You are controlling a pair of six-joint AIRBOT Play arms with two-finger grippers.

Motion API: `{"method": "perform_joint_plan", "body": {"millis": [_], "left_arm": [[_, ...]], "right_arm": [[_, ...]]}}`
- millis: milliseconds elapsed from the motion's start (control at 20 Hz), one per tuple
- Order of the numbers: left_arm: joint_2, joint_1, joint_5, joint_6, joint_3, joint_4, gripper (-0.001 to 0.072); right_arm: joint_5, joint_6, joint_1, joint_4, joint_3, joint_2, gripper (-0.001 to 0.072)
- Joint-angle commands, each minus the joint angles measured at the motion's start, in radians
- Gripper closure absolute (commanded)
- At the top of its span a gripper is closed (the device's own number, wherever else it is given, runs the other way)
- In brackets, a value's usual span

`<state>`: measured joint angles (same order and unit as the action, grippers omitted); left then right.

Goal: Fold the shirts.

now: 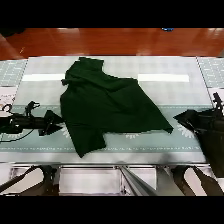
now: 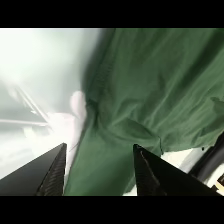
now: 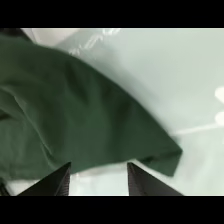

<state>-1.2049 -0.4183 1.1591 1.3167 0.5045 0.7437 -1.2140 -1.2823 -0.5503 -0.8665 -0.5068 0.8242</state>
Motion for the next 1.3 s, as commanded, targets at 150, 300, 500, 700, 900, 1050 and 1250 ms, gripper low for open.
{"method": "perform_joint_plan", "body": {"millis": [150,300,500,700,900,1050,1250], "left_arm": [[-0.048,0.187,-0.227,0.023,-0.032,-0.118,0.0202],[-0.059,0.198,-0.219,-0.046,0.033,-0.131,0.0684],[-0.051,0.103,-0.072,-0.113,0.206,-0.130,0.0684],[-0.048,0.029,0.002,-0.137,0.280,-0.130,0.0684],[-0.049,0.046,0.002,-0.146,0.272,-0.112,0.0684],[-0.049,0.056,0.002,-0.146,0.272,-0.112,0.0684],[-0.049,0.066,0.002,-0.146,0.272,-0.113,0.0684]], "right_arm": [[-0.011,0.007,-0.008,0.027,0.037,-0.043,0.0298],[-0.002,0.005,-0.008,0.013,0.037,-0.043,0.0298],[0.069,-0.166,-0.008,-0.245,0.037,-0.042,0.0298],[-0.021,-0.203,-0.008,-0.316,0.039,0.020,0.0298],[-0.069,-0.047,0.009,-0.075,0.063,0.140,0.0298],[-0.049,-0.032,0.117,-0.061,0.062,0.244,0.0298],[0.063,-0.009,0.259,0.041,0.060,0.362,0.0298]]}}
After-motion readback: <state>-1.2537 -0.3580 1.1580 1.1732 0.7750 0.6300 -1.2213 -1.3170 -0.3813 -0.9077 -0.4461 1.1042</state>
